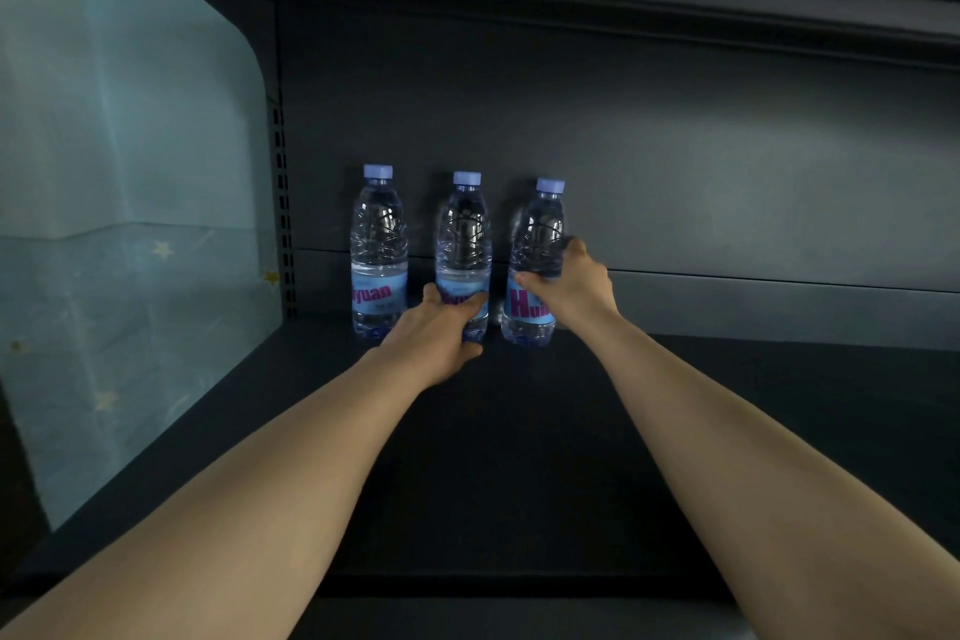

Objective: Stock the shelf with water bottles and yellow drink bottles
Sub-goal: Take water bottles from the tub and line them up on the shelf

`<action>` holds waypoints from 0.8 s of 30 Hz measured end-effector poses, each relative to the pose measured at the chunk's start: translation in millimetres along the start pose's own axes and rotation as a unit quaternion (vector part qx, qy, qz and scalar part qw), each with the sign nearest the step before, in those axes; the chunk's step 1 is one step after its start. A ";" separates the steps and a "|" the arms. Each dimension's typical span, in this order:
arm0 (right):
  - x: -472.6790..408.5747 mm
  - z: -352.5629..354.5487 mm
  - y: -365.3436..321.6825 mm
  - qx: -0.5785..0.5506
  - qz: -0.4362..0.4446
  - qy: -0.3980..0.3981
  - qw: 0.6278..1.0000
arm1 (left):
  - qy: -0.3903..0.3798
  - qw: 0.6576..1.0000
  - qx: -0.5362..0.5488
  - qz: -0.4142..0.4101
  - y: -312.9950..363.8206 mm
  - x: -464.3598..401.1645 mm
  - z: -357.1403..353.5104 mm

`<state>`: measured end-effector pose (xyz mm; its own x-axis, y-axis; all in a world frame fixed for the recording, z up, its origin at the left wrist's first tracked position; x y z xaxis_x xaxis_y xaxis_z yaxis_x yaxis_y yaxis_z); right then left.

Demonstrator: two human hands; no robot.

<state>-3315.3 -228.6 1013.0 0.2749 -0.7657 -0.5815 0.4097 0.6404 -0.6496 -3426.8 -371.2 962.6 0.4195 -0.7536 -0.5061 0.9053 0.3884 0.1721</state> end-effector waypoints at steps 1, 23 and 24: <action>-0.6 0.1 0.8 0.000 -0.001 0.002 1.000 | 0.001 1.000 -0.002 -0.002 0.2 -0.2 -0.1; 116.7 147.0 -43.7 0.206 0.328 0.072 0.919 | 0.204 0.977 -0.043 0.050 85.2 103.6 104.6; 129.6 160.3 -42.4 0.199 0.339 0.073 0.917 | 0.220 0.973 -0.050 0.051 96.5 116.4 111.5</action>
<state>-3157.6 -364.5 1043.6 0.4762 -0.1657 -0.8636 0.4806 0.8715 0.0978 -3283.2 -480.5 1014.5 0.4177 -0.4177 -0.8069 0.8400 0.5159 0.1678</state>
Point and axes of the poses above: each hand's wrist, its own x-axis away from the middle knuckle, its own z-axis out of the back of the hand, y = z × x, the point moved 9 cm from there along -x, towards the middle knuckle, and after that the axes turned 14 degrees about y, right-handed, at the moved point
